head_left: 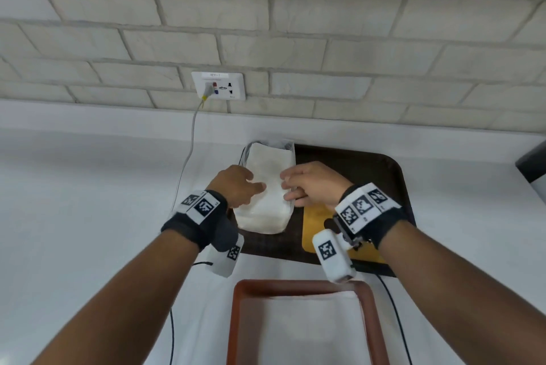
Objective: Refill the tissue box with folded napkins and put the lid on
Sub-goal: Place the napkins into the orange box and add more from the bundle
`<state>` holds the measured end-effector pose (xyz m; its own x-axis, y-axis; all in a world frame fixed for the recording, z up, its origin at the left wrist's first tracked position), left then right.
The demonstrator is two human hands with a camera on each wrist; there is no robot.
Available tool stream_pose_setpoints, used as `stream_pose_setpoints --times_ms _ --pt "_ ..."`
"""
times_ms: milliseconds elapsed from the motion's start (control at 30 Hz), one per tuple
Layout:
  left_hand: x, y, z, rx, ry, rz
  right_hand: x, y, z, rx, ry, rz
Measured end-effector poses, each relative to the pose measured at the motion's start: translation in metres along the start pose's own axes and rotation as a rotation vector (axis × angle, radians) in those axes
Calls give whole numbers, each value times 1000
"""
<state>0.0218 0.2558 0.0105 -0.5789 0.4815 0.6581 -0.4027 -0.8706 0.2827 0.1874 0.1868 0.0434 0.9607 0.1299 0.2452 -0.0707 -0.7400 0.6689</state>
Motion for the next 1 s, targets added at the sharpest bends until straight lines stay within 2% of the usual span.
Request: stream_pose_setpoints --times_ms 133,200,367,667,833,1000 --pt "-2 -10 -13 53 -73 82 -6 -28 14 -99 64 46" --pt "-3 -12 -15 66 -119 74 -5 -33 17 -151 41 47" --pt "-4 -15 -15 69 -39 94 -3 -39 21 -171 18 28" --pt "-3 -13 -12 44 -77 111 -1 -43 26 -194 -52 57" --pt "2 -11 -9 29 24 162 1 -46 26 -176 -96 71" --pt "-1 -6 -9 123 414 208 -1 -52 28 -203 -110 67"
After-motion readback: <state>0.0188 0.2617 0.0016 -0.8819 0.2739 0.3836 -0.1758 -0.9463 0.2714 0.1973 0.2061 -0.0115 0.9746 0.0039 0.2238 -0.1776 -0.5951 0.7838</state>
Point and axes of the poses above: each hand's wrist, its own y-axis away from the middle knuckle, its own x-axis out of the back of the hand, z = x × y, the point moved 6 cm from there along -y, towards the middle knuckle, and after that the axes turned 12 degrees about -x, right-handed, at the moved point
